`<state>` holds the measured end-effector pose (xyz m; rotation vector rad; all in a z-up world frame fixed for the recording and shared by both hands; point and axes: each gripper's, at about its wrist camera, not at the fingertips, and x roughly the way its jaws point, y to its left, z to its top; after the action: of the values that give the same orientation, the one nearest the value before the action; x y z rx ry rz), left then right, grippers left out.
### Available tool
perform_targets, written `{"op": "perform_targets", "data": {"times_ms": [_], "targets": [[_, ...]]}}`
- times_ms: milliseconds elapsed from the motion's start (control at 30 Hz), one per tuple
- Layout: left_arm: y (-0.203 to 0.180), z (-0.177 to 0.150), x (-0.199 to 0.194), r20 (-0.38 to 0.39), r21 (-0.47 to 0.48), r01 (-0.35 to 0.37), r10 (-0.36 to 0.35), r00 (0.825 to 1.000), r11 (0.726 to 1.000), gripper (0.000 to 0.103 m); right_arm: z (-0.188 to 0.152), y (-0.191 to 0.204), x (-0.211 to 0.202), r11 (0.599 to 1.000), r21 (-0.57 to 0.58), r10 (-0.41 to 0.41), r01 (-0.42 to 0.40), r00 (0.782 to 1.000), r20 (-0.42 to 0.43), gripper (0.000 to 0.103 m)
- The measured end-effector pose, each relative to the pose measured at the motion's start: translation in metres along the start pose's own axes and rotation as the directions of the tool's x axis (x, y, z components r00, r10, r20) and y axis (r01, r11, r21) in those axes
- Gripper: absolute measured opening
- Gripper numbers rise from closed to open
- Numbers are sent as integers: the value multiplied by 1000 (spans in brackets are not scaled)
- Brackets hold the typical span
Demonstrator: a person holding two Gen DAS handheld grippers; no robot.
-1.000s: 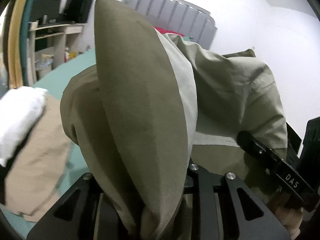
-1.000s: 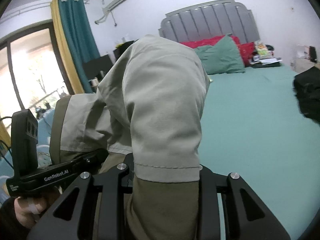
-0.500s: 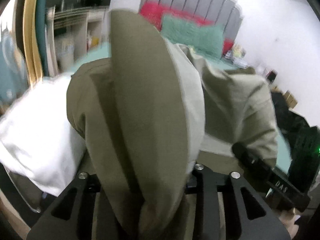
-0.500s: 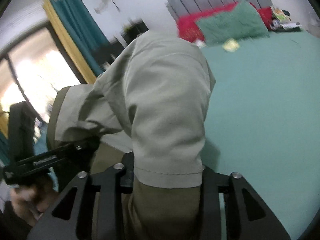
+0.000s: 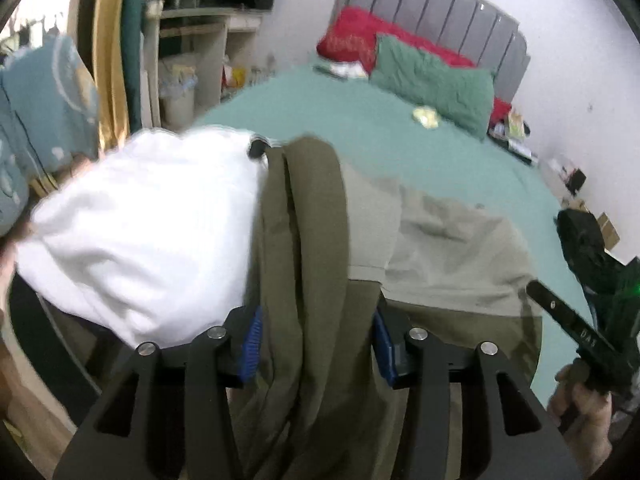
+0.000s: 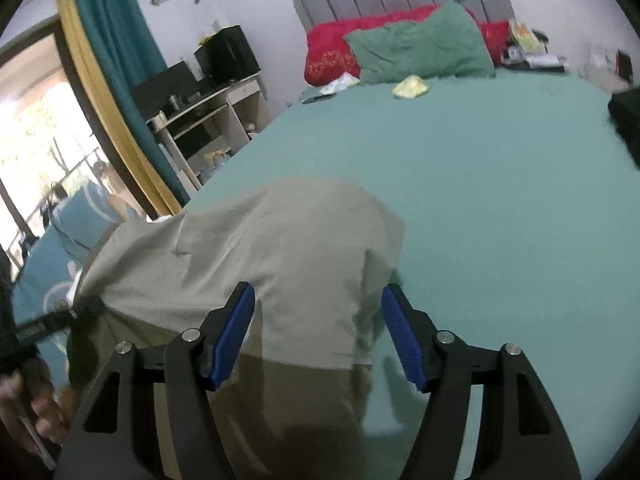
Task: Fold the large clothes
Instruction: 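Lower the jacket bundle onto the clothes pile and open both tools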
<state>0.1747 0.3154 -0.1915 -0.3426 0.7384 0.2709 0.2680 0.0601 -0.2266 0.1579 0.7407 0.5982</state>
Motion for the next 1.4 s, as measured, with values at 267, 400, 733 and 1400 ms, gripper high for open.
{"op": "perform_targets", "data": {"times_ms": [267,400,733,1400], "targets": [[3,-11,17,-72,42,-123,125,989,992,58,-21,-18,18,996,-26,-91,89,992,-86,76],[-4,-14,14,-57,66,-174,178,982,983,58,-18,-23,17,995,5,-97,98,990,-105,82],[0,-41,-16,-80,6,-238,237,968,971,58,-35,-30,-14,996,76,-29,46,979,-204,83],[-52,-107,-88,-67,36,-147,149,987,988,58,-91,-60,-127,996,73,-30,47,973,-227,83]]}}
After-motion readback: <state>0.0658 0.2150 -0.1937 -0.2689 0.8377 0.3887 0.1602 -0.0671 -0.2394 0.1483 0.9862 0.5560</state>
